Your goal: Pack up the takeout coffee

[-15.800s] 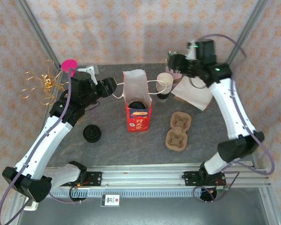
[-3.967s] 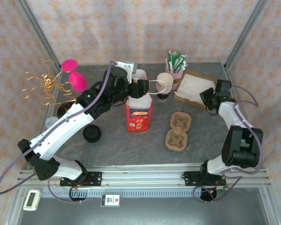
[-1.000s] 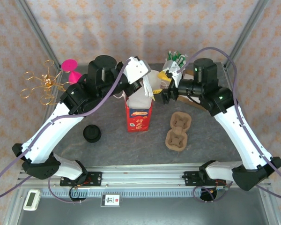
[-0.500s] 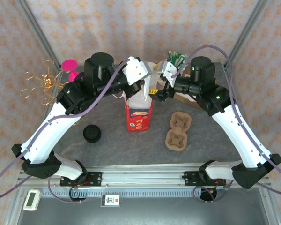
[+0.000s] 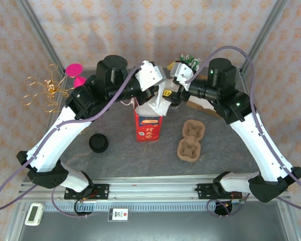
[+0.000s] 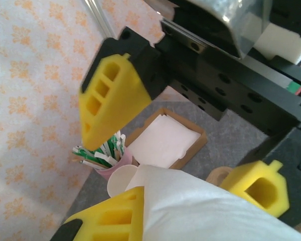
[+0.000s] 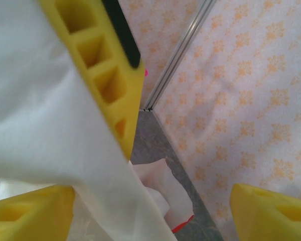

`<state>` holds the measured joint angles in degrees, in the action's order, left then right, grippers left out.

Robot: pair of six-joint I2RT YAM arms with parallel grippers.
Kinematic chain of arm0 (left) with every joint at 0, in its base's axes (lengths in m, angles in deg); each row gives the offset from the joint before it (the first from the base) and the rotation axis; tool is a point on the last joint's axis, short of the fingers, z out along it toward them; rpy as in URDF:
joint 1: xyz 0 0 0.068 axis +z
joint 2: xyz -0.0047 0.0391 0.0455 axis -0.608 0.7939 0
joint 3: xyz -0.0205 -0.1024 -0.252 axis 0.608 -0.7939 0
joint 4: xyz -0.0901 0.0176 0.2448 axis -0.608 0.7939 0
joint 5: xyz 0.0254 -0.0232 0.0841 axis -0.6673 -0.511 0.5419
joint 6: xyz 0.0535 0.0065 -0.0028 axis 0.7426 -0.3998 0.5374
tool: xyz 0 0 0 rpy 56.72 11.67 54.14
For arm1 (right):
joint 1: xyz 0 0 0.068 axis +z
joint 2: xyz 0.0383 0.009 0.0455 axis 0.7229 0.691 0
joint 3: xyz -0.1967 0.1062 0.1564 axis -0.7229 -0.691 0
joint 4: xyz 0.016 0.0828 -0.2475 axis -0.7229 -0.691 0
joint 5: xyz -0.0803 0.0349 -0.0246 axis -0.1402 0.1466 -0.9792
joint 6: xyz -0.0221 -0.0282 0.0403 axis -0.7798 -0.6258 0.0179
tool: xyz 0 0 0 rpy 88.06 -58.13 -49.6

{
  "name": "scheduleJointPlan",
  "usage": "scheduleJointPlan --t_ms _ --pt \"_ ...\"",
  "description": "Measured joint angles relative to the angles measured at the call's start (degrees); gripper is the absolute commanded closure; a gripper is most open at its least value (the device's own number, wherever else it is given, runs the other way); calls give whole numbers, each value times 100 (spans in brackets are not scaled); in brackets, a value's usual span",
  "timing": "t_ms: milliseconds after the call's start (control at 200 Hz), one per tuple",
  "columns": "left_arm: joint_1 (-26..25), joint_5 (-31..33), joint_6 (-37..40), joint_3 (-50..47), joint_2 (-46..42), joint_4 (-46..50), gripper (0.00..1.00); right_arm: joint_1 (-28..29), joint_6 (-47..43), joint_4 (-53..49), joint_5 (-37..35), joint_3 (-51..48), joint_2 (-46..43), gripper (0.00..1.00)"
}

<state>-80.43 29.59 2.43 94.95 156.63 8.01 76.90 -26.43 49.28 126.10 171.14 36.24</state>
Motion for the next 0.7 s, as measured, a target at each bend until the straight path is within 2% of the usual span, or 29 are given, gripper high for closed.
scheduleJointPlan --t_ms 95,230,275,345,485,591,701 --pt "0 2 -9 0 11 20 100 0 -61 -74 190 131 175 44" --pt "0 11 -15 -2 11 17 100 0 -140 -258 380 208 315 82" --pt "0 28 -15 -7 11 17 100 0 -168 -332 415 208 319 90" --pt "0 55 -15 -15 9 13 100 0 -168 -382 450 208 317 100" --pt "-4 157 -39 -197 -42 -140 100 0 -52 -365 439 146 297 100" --pt "-4 304 -114 -317 -103 -234 59 0 227 -326 337 39 236 100" --pt "4 658 -323 -466 -234 -404 46 0 852 -219 -63 26 188 100"
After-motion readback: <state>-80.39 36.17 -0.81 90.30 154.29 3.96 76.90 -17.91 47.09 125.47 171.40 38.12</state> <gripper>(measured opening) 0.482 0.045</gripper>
